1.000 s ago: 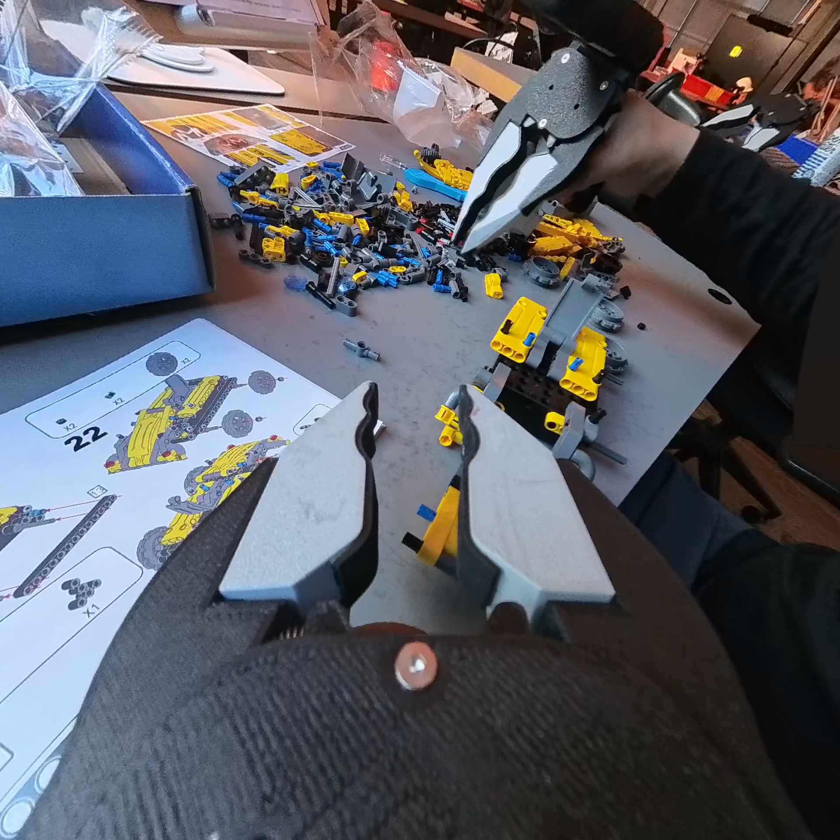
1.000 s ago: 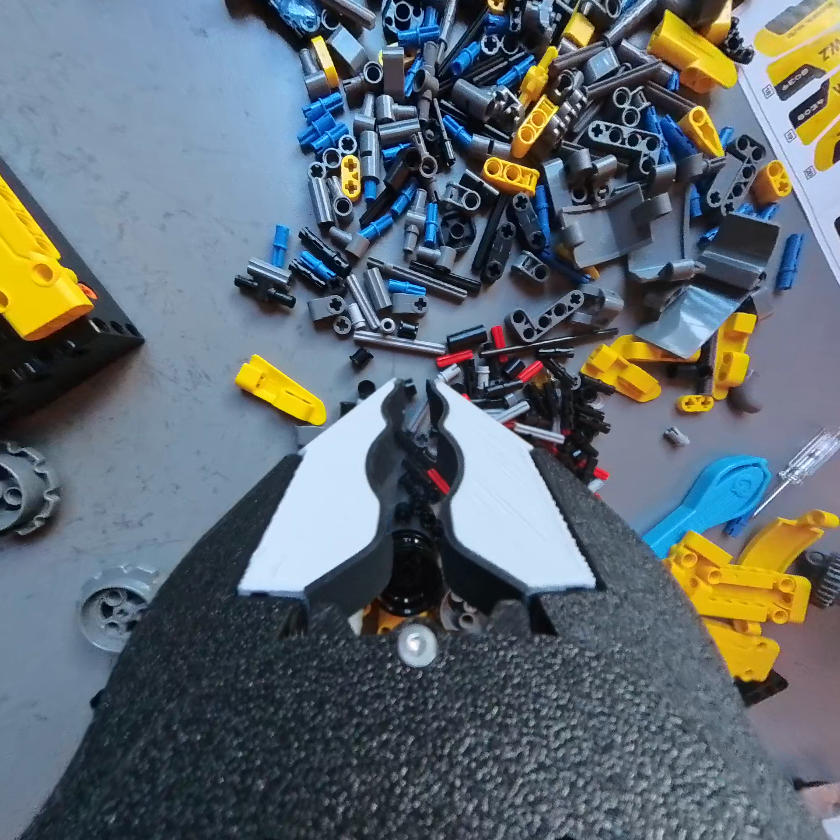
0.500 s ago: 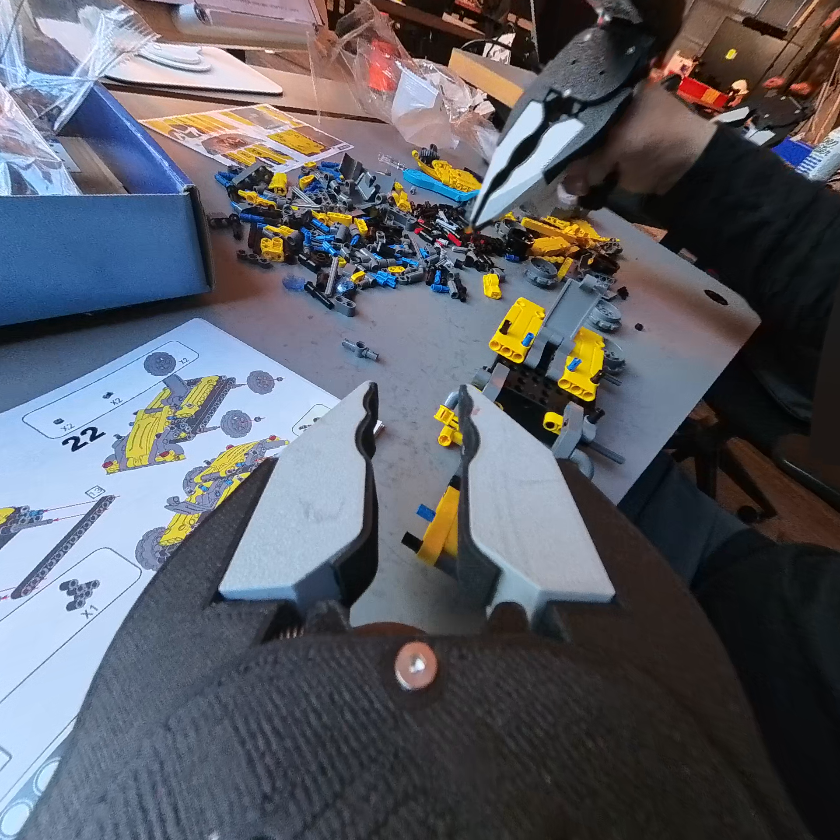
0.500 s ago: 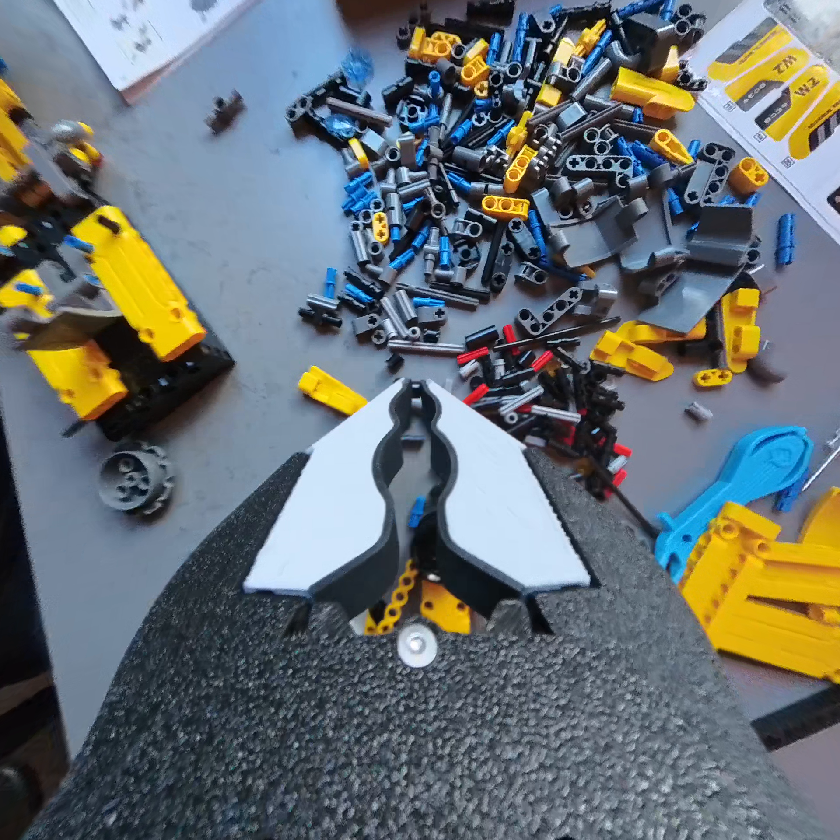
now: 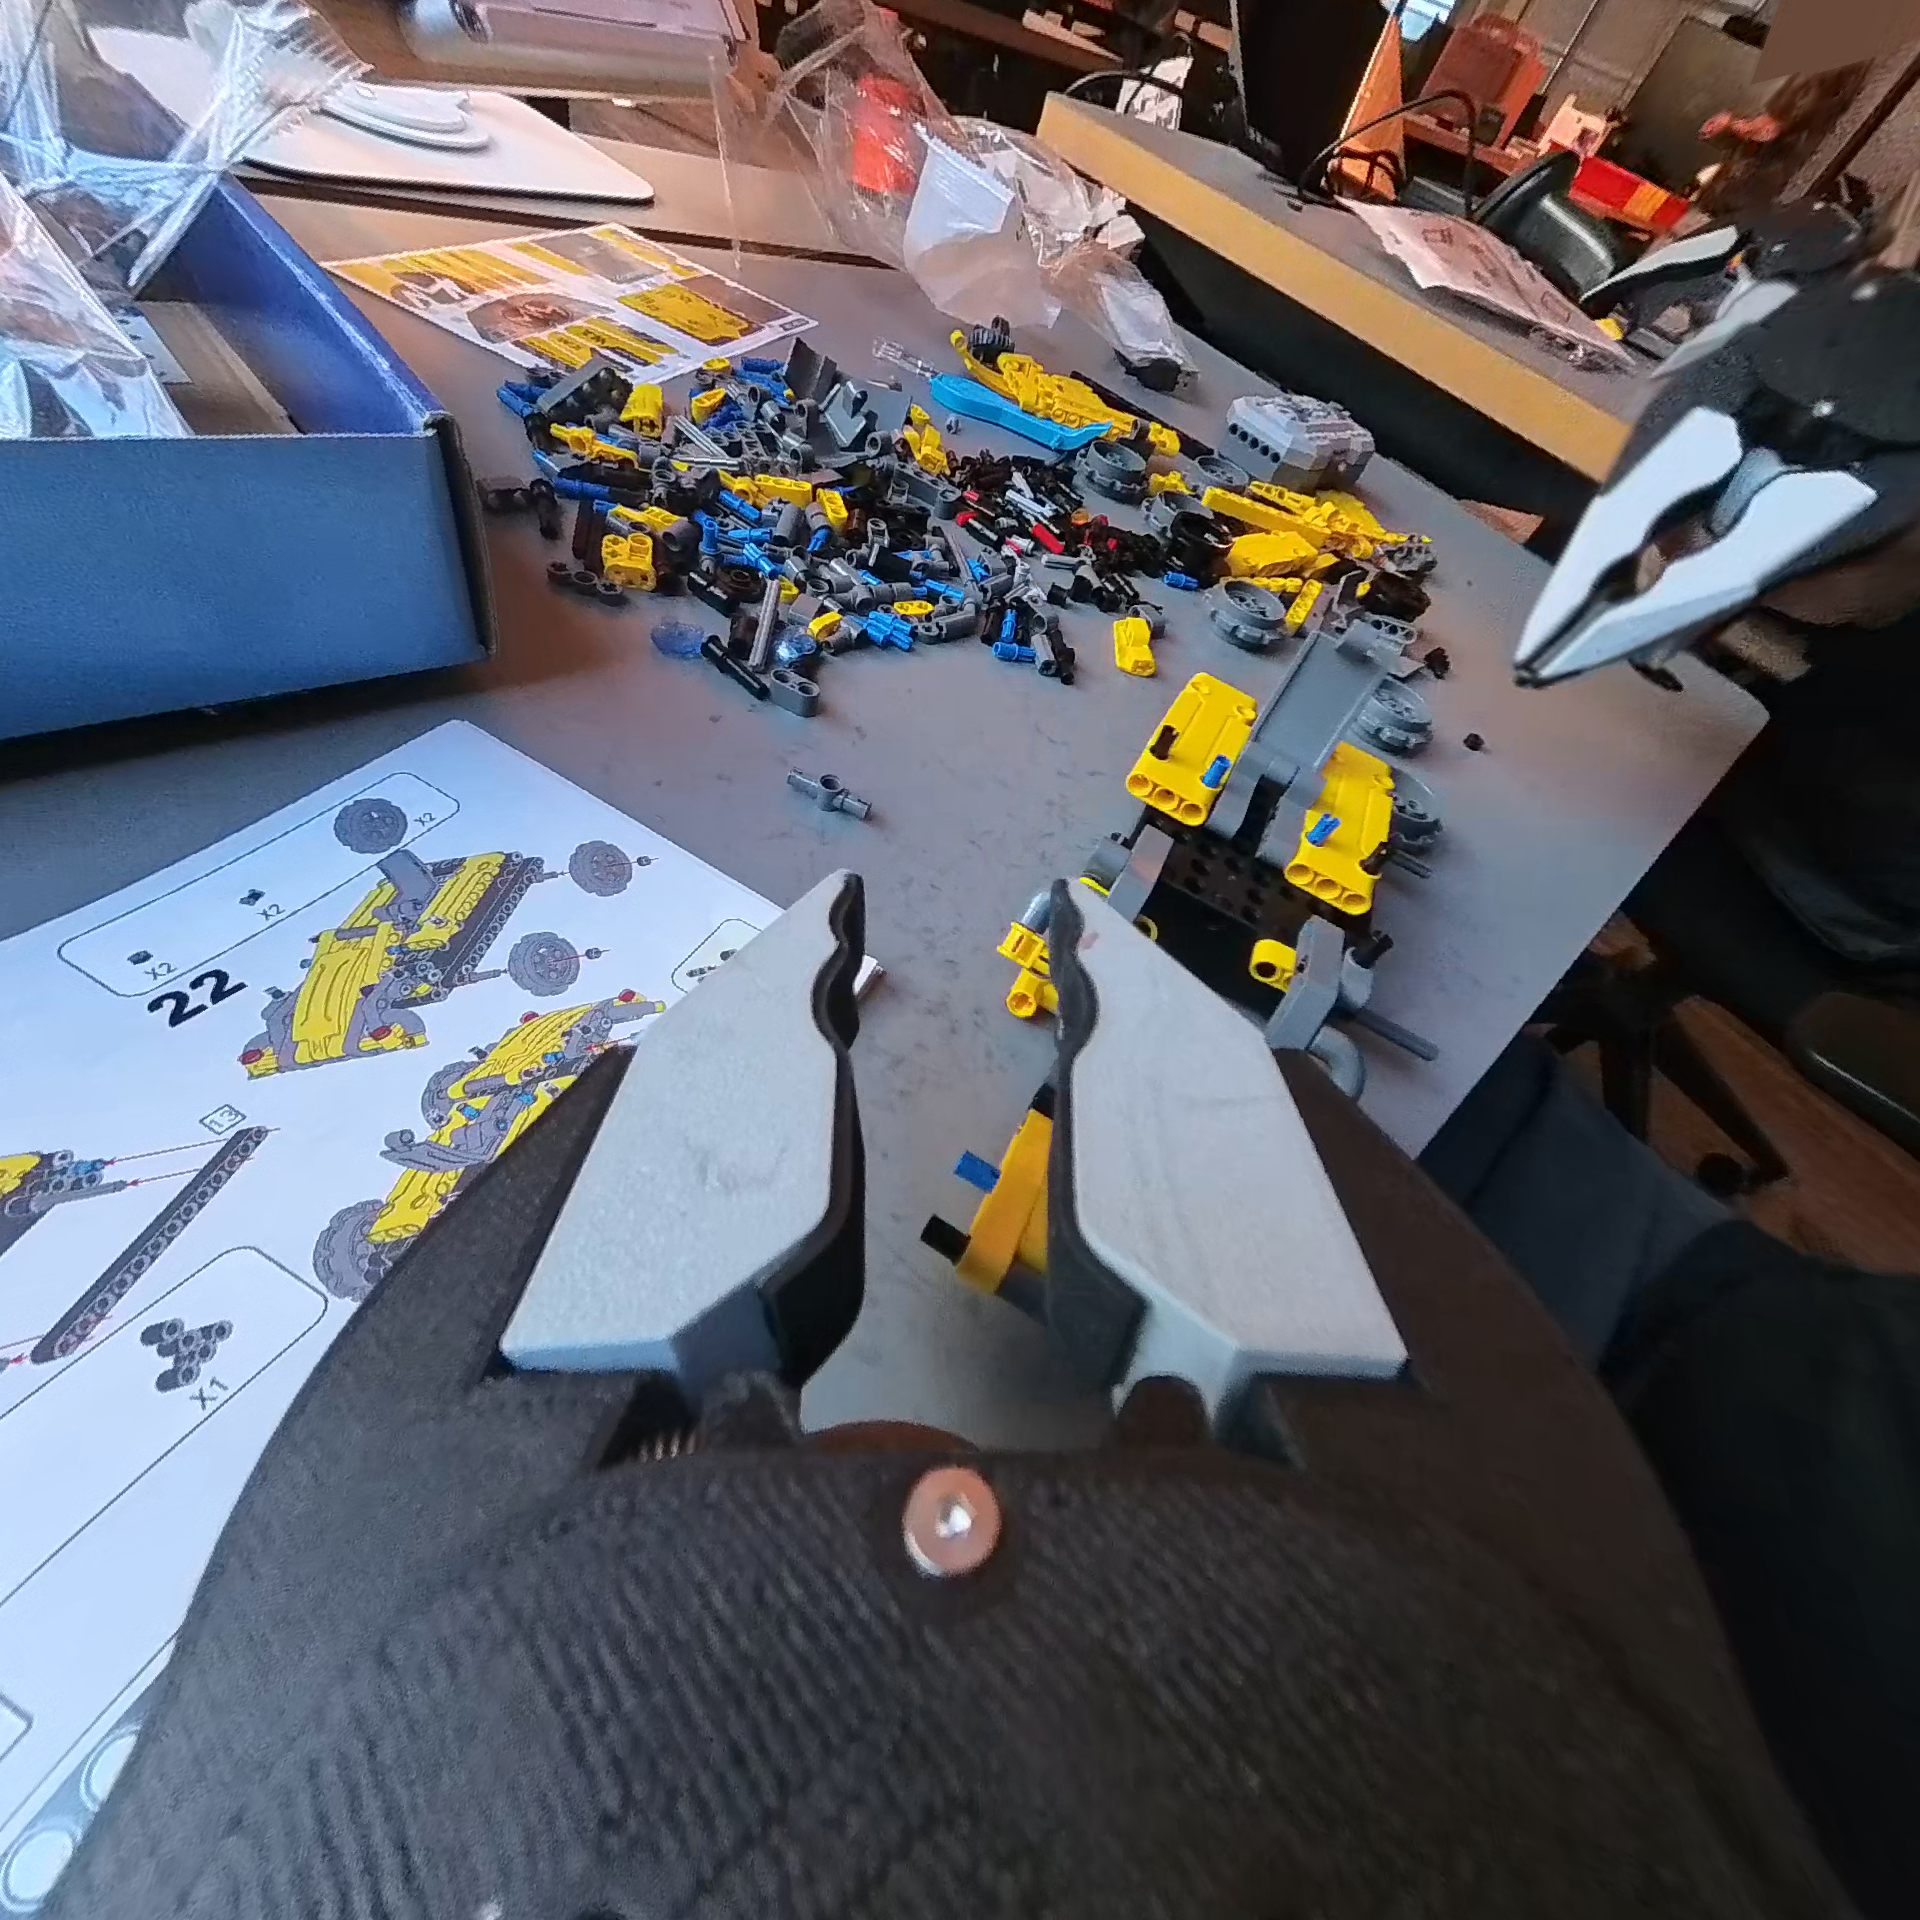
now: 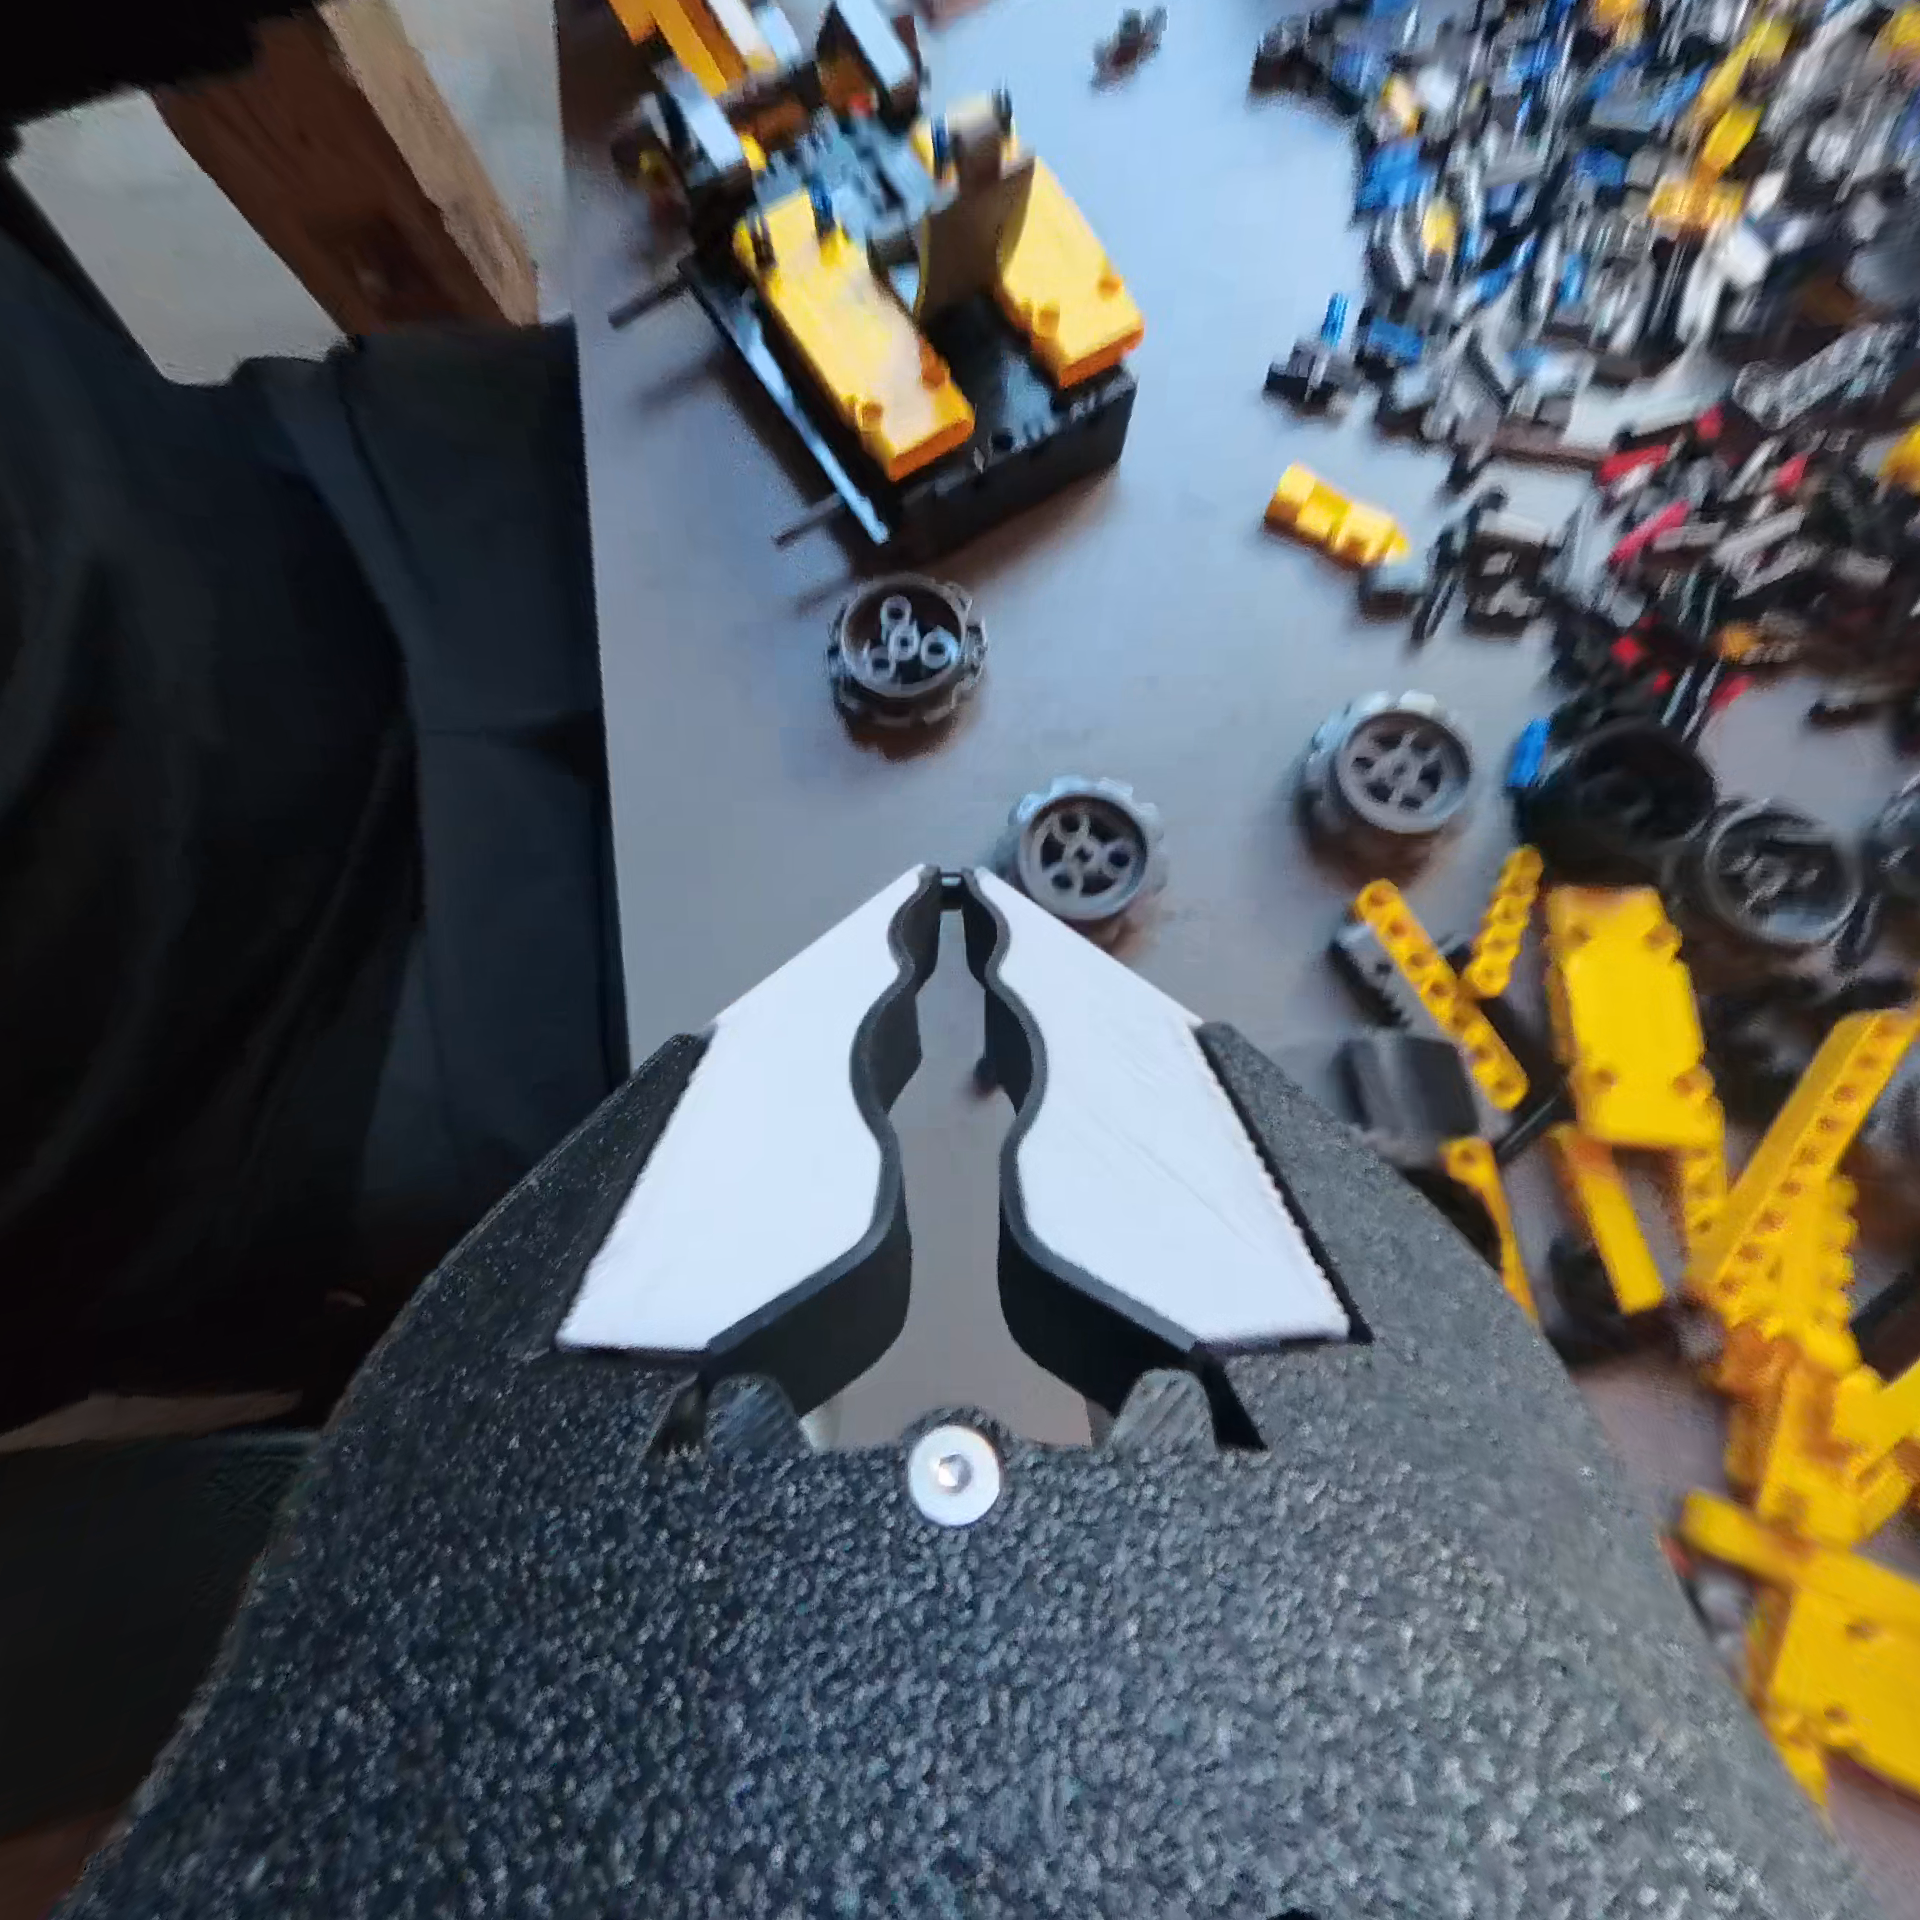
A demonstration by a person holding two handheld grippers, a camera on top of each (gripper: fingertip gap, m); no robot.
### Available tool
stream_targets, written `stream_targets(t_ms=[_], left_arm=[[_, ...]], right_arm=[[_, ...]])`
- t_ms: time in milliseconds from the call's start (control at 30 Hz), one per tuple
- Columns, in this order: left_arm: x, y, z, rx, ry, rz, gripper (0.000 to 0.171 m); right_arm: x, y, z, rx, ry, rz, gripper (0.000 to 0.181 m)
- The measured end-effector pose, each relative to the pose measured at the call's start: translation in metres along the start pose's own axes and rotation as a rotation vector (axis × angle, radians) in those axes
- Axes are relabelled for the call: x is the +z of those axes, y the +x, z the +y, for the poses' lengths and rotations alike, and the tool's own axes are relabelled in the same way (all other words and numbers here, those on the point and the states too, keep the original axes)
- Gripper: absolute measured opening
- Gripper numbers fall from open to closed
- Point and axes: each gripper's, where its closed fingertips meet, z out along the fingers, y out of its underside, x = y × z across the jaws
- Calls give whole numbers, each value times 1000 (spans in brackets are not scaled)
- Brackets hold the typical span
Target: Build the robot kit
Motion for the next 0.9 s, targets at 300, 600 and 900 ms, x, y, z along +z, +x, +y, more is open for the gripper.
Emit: stream_targets(t_ms=[300,600,900], left_arm=[[1,-1,2,4,-15,-17,33],[1,-1,2,4,-15,-11,33],[1,0,2,4,-16,-8,33]], right_arm=[[16,-9,38,18,-173,58,10],[-1,-9,34,-17,-163,121,13],[10,-5,46,-27,-217,154,6]])
